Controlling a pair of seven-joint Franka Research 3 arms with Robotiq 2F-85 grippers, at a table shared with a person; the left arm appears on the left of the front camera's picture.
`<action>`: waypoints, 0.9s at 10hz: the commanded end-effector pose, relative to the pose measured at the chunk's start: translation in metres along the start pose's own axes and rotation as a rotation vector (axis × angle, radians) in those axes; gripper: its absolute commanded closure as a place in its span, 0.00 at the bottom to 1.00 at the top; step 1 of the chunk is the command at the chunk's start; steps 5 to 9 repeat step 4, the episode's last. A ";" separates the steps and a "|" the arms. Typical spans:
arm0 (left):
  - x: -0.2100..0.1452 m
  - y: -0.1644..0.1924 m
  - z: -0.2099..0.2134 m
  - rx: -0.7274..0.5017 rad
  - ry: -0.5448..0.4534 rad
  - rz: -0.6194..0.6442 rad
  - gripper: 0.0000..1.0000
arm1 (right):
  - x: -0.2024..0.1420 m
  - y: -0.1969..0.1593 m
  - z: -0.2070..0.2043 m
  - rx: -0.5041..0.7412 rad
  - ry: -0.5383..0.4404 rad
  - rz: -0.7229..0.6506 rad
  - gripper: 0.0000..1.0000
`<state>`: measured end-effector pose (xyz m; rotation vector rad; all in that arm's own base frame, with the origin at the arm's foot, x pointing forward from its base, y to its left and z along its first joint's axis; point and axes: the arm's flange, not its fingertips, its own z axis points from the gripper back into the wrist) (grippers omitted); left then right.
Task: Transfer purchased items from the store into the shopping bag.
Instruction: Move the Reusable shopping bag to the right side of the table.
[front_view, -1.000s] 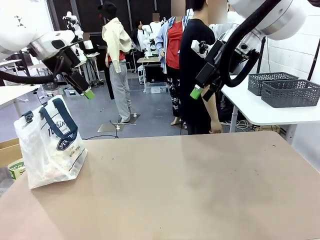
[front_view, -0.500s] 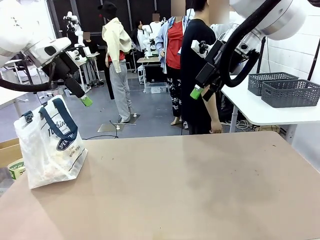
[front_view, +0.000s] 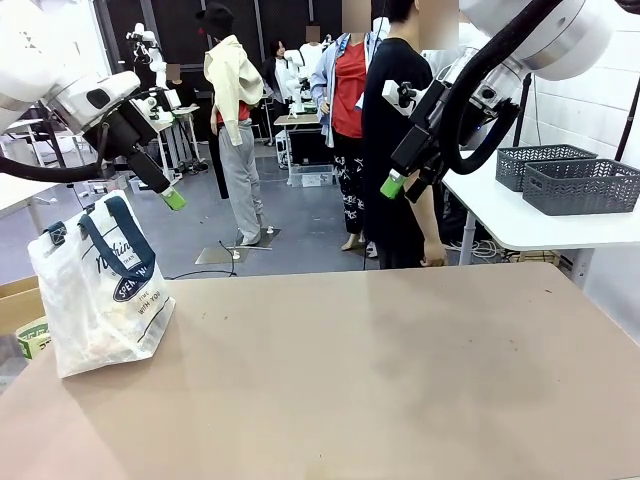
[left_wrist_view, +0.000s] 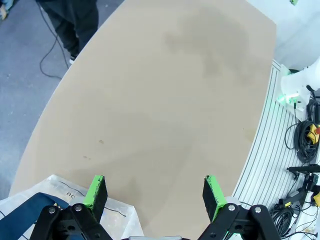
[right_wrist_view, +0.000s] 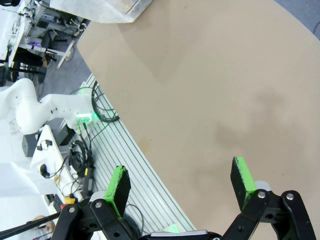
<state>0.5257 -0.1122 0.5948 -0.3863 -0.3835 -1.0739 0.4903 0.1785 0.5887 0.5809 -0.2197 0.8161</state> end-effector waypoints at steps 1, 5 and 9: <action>-0.001 0.000 0.000 0.002 0.002 0.002 0.00 | 0.000 0.001 -0.001 0.001 0.006 -0.015 0.00; -0.001 0.000 0.000 0.002 0.002 0.002 0.00 | 0.000 0.001 -0.001 0.001 0.006 -0.015 0.00; -0.001 0.000 0.000 0.002 0.002 0.002 0.00 | 0.000 0.001 -0.001 0.001 0.006 -0.015 0.00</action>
